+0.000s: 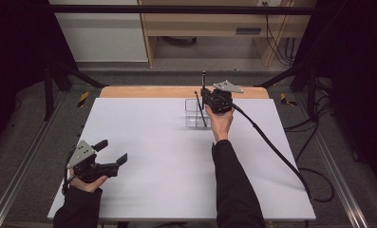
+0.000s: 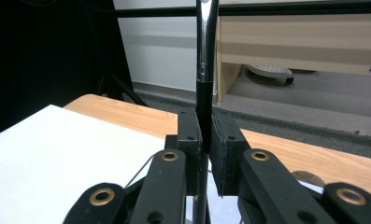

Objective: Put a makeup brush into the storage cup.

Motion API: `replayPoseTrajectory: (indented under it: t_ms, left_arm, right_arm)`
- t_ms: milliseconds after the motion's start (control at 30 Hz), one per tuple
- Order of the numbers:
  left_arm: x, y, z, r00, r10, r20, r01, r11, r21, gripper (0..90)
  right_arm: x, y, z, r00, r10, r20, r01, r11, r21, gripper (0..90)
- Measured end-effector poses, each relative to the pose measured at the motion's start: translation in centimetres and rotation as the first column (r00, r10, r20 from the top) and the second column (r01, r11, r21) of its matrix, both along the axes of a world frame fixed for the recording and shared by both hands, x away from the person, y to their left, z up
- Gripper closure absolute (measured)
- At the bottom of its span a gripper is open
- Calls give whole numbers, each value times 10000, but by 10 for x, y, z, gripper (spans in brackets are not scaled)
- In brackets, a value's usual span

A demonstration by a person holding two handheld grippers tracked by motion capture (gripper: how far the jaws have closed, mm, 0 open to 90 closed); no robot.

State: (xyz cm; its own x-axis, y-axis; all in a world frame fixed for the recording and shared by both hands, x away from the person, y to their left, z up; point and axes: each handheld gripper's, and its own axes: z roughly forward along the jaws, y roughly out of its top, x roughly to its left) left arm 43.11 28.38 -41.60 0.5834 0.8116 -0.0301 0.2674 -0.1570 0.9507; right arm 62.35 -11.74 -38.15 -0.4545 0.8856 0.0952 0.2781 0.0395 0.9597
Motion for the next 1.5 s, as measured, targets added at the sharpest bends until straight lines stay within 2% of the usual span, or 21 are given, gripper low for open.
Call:
replayPoseTrajectory:
  t_ms: [600,733,1033,1233,1300,1500]
  left_arm:
    - [-1,0,1,9999,-24,107,24,10000,-10,73]
    - [-1,0,1,9999,-20,119,20,10000,-2,73]
    - [-1,0,1,9999,-13,151,13,10000,8,73]
    - [-1,-1,1,9999,2,163,-1,10000,-39,73]
    - [-1,-1,1,9999,-21,157,21,10000,26,73]
    - [-1,-1,0,9999,-18,152,17,10000,45,73]
  right_arm:
    - [0,0,-14,9988,36,-485,-33,10000,72,834]
    - [0,1,-19,9983,44,-589,-51,9999,-108,833]
    - [0,3,-24,9970,68,-772,-82,9998,-179,832]
    - [0,3,-25,9942,3,-1078,-44,9993,-380,807]
    - [-1,2,-24,9949,-15,-1009,-37,9987,-517,799]
    - [-11,-6,-17,9957,49,-926,-86,9991,-406,734]
